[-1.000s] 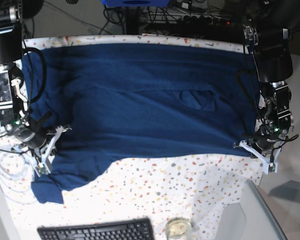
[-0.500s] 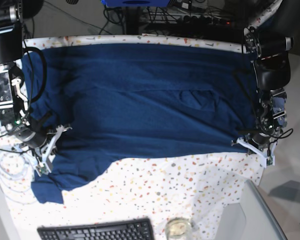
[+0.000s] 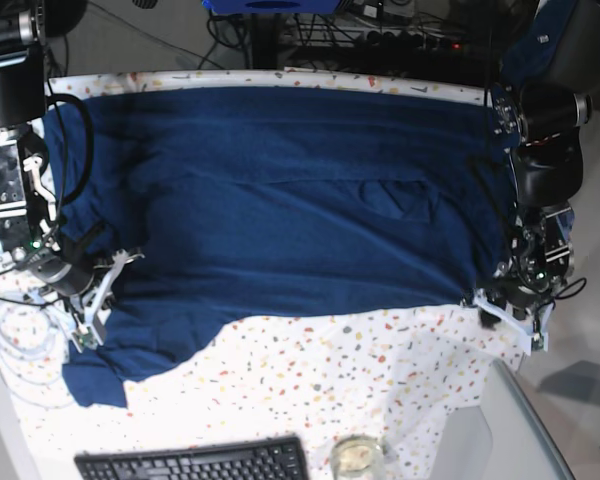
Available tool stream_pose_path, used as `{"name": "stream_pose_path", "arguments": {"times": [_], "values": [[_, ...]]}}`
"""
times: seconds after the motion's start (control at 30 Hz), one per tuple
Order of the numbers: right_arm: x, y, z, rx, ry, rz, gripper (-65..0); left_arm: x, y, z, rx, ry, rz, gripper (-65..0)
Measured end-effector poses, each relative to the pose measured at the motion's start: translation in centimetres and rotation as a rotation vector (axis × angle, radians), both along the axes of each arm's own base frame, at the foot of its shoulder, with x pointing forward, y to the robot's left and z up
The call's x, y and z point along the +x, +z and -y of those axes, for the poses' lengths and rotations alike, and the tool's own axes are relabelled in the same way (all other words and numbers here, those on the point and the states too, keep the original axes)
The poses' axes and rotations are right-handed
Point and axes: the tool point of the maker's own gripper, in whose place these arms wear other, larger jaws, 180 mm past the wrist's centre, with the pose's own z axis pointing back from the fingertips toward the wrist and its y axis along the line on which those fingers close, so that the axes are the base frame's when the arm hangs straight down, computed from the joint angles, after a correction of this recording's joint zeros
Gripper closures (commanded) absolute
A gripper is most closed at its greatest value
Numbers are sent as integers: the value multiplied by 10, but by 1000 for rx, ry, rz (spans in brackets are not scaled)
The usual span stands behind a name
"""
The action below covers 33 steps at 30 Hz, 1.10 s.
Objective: Layout the t-shirt on the table in an organized manner, then fold the t-shirt properly
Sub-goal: 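Carry the held edge with both grippers across the shirt toward its middle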
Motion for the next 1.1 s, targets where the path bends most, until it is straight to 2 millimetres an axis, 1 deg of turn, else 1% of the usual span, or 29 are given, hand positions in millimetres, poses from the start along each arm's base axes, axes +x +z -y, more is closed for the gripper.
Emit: {"name": "stream_pose_path", "arguments": {"times": [0.07,0.13,0.17,0.3,0.4,0.5,0.57,0.6,0.67,0.8,0.83,0.9,1.0,1.1], "values": [[0,0,0,0,0,0,-2,6,8,-3,5,2,20,-513],[0,0,0,0,0,0,-2,8,11,-6,9,5,27,-569],[0,0,0,0,0,0,-2,7,11,-7,11,6,23,-581],[0,0,0,1,-1,2,-2,8,4,-9,-4,20,-8,-579],[0,1,0,1,-1,3,-2,14,1,-6,-27,33,42,-579],[0,0,0,0,-1,0,-2,4,-17,-1,-58,40,17,-579],[0,0,0,1,-1,1,-2,-7,-29,-1,-68,45,-16,-579],[0,0,0,0,-1,1,-2,-11,-32,-4,-64,50,-25,-579],[0,0,0,0,-1,0,-2,-12,-31,-11,-56,66,-22,-579],[0,0,0,0,-1,1,-2,-10,-20,-30,-25,92,2,-579],[0,0,0,0,-1,1,-2,-12,-19,-37,-5,111,2,-579],[0,0,1,-1,-2,0,-2,-18,-22,-44,7,121,-9,-579],[0,1,1,1,-2,2,-2,-24,-28,-43,9,116,-28,-579],[0,1,1,0,-3,1,-2,-20,-32,-27,-15,100,-28,-579]]}}
